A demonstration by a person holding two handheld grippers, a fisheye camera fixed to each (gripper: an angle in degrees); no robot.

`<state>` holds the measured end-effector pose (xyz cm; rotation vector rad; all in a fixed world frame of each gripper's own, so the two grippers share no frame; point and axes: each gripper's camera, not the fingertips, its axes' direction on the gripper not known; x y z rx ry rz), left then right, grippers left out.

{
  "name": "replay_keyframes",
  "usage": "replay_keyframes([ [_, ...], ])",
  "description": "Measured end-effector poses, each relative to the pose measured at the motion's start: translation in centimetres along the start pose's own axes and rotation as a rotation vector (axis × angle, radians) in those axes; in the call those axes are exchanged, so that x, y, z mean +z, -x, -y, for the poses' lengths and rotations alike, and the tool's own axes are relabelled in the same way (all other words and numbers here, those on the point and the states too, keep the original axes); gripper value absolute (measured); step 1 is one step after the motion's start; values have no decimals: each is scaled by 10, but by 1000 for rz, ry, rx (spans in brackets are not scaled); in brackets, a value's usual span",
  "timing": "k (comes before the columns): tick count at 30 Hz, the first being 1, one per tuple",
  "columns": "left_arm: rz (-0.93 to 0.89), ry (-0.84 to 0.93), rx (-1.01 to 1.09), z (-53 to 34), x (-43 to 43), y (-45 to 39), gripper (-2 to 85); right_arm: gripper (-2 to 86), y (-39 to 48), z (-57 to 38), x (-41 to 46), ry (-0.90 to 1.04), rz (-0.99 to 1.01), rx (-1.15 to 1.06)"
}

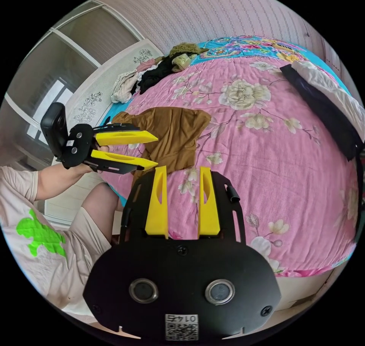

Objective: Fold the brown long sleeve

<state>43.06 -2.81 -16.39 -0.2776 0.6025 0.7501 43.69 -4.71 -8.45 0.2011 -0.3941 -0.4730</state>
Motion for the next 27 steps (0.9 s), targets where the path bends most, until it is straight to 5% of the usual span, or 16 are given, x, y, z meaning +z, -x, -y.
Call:
replay_keyframes([
  [7,-42,222,31,39,80,9,72,117,-39,-16,-7,-96,33,76],
  [19,-411,63,-193,22,83,72,22,107,-69,-26,17,-82,125,84],
  [27,-388,58,-153,32,81,56,53,94,-68,-26,29,-49,163,82],
])
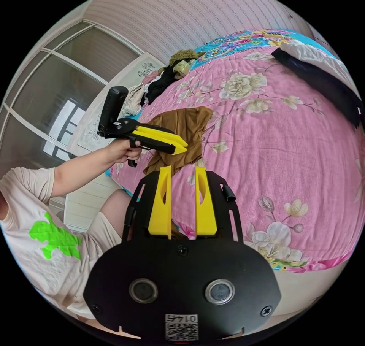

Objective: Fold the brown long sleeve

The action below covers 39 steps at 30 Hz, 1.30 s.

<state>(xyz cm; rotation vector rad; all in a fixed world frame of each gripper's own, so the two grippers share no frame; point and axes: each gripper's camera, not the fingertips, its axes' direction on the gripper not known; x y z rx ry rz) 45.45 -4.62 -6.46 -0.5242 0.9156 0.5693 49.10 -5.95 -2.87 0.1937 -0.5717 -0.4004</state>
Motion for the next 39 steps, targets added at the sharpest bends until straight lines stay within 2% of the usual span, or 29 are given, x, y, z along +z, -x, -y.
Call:
replay_keyframes([
  [4,203,78,113,11,16,-35,66,93,3,-3,-4,-5,14,9],
  [7,297,129,128,13,27,-48,28,91,9,-6,-8,-1,15,9],
  [11,240,72,112,5,14,-57,-2,87,20,-10,-16,-1,12,9],
  [19,35,-85,-28,-25,-36,-61,-8,74,47,-5,-21,-45,45,32],
  [26,-45,-260,-104,-64,-91,-81,-9,65,75,8,-4,40,6,150],
  [31,-42,-343,-147,-89,-121,-104,-9,15,107,7,-8,93,-27,185],
  [36,15,-483,-193,-115,-174,-138,-10,0,154,1,-69,-20,167,196],
  [39,86,-614,-210,-131,-228,-164,-10,-1,200,13,-120,-109,220,114],
])
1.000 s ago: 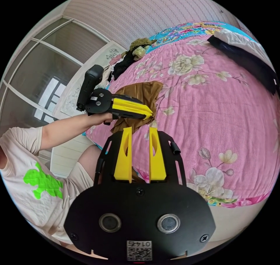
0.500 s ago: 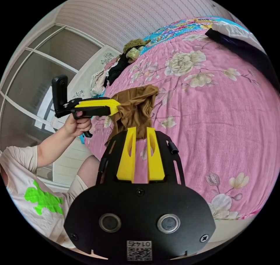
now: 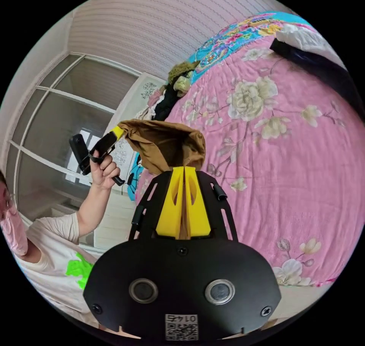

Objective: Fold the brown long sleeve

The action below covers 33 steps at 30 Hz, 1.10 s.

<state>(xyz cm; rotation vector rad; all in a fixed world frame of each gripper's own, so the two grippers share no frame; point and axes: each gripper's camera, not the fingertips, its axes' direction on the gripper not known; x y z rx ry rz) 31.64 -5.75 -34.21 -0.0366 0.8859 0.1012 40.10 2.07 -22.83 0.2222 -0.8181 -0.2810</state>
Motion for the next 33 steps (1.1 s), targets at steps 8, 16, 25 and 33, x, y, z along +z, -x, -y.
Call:
replay_keyframes([
  [8,106,-318,32,51,-169,-78,-10,-3,209,45,-90,-129,-43,-346],
  [16,240,-486,85,78,-310,-163,-10,-3,403,66,-158,-243,-198,-536],
  [25,306,-613,109,66,-414,-238,-10,-3,556,52,-185,-328,-312,-640],
  [33,383,-723,133,44,-465,-282,-10,-3,633,37,-171,-392,-388,-730],
])
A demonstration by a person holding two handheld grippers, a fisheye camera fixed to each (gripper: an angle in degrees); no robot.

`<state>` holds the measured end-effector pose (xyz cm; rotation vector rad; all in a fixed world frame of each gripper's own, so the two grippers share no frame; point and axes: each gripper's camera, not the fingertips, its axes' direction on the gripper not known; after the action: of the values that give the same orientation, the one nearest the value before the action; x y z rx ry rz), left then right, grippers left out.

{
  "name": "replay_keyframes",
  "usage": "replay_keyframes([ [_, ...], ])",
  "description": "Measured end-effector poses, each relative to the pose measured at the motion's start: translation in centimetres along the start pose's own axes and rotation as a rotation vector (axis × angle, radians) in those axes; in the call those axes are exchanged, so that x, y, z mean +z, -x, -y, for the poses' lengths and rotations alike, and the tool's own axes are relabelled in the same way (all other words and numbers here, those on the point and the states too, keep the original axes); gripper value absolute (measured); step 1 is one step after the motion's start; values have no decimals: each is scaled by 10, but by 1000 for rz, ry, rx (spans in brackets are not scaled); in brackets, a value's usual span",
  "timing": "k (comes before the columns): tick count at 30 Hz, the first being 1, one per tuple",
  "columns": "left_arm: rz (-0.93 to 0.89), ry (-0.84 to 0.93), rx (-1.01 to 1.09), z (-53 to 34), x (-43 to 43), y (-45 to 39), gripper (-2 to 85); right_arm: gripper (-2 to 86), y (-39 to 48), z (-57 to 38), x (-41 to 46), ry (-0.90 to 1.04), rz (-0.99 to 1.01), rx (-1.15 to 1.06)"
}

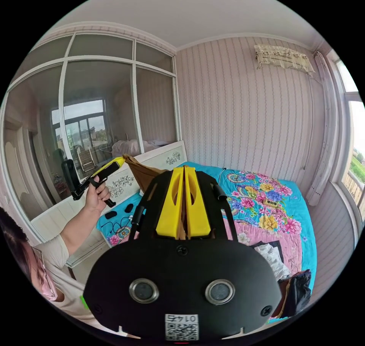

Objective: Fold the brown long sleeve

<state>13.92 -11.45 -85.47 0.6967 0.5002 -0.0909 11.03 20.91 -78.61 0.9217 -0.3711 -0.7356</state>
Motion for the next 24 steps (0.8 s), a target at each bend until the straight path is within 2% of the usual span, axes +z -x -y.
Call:
replay_keyframes([
  [4,72,-11,-13,11,-22,8,-10,-4,28,9,17,75,92,-79],
  [10,195,-25,-33,16,-58,41,-10,-3,78,11,79,260,443,-179],
  [13,276,-6,14,23,-75,56,-10,-3,98,12,126,343,703,-160],
  [18,363,90,107,40,-75,85,-10,-3,117,17,222,403,1146,-16],
  [24,359,262,210,53,9,114,-10,-3,62,14,319,328,1411,248],
])
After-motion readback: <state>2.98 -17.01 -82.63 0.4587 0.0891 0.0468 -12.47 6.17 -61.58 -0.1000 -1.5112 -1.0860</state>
